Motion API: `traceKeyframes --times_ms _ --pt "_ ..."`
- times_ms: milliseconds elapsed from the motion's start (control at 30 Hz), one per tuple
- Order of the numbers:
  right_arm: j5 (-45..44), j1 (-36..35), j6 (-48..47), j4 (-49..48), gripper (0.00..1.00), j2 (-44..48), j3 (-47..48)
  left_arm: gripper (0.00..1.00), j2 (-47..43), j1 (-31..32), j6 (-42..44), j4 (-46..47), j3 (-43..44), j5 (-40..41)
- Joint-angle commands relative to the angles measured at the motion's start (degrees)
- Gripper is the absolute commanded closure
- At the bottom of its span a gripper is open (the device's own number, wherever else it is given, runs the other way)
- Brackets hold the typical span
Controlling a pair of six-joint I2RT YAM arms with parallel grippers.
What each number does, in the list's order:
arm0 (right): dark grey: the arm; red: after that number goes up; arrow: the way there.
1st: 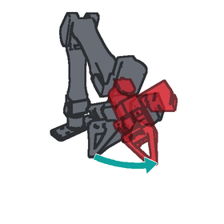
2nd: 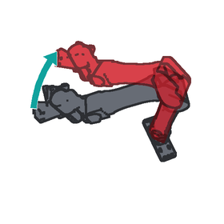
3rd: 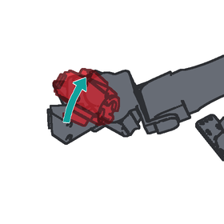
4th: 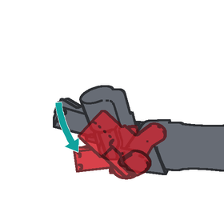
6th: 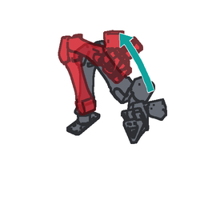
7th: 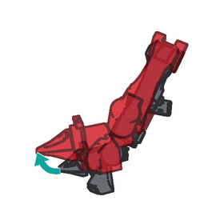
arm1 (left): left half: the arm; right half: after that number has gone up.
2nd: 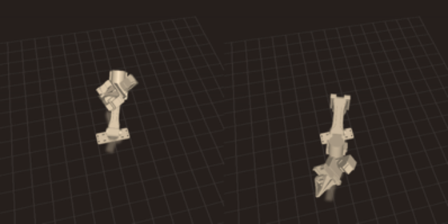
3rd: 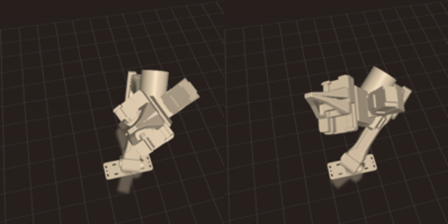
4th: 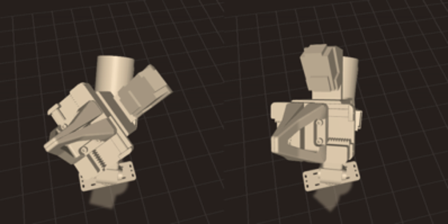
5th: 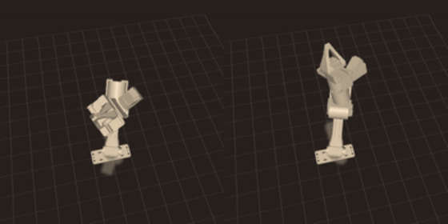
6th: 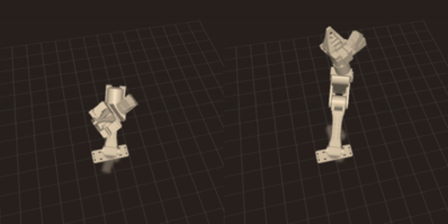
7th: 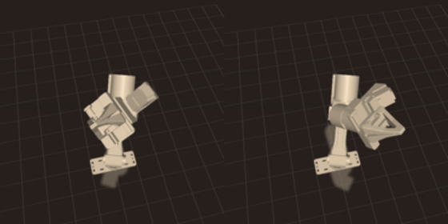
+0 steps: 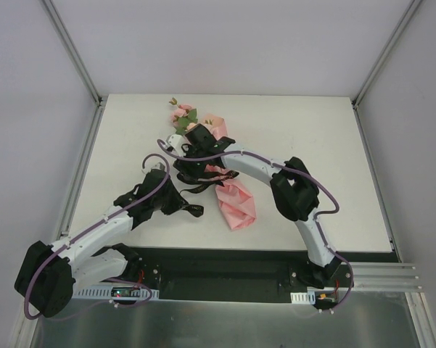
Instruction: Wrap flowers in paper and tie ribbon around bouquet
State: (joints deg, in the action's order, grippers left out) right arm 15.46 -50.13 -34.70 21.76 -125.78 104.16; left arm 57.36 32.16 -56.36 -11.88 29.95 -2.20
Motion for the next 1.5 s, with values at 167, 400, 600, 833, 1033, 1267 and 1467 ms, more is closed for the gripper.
traceKeyframes --times_ms 167,400,600,833,1033,1267,1467 --pt "-0.96 -0.58 -2.48 3.12 0.51 -4.91 7.46 1.0 -1.64 -0.35 -0.68 1.51 -1.57 1.93" --pt "-3.86 -1.02 -2.57 2.23 0.44 -6.41 8.51 1.0 -2.08 -0.35 -0.68 1.77 -2.0 2.02" --pt "-4.74 -1.55 -3.27 4.6 0.45 -9.65 11.58 1.0 -2.26 -0.35 -1.21 2.04 -2.88 1.85" --pt "-4.65 -1.9 -1.96 6.19 0.83 -11.24 15.54 1.0 -2.08 -0.35 -1.03 2.12 -2.71 1.93" --pt "-2.9 -0.94 8.57 4.17 0.99 -5.98 17.74 1.0 -2.26 -0.35 0.98 3.18 -2.53 1.93" --pt "11.76 6.26 30.46 -5.22 1.0 1.58 13.53 1.0 0.29 -0.35 8.53 5.9 2.47 4.92" --pt "23.81 6.45 34.08 -6.38 1.0 0.18 15.11 1.0 1.0 -0.35 15.66 11.7 4.24 3.17"
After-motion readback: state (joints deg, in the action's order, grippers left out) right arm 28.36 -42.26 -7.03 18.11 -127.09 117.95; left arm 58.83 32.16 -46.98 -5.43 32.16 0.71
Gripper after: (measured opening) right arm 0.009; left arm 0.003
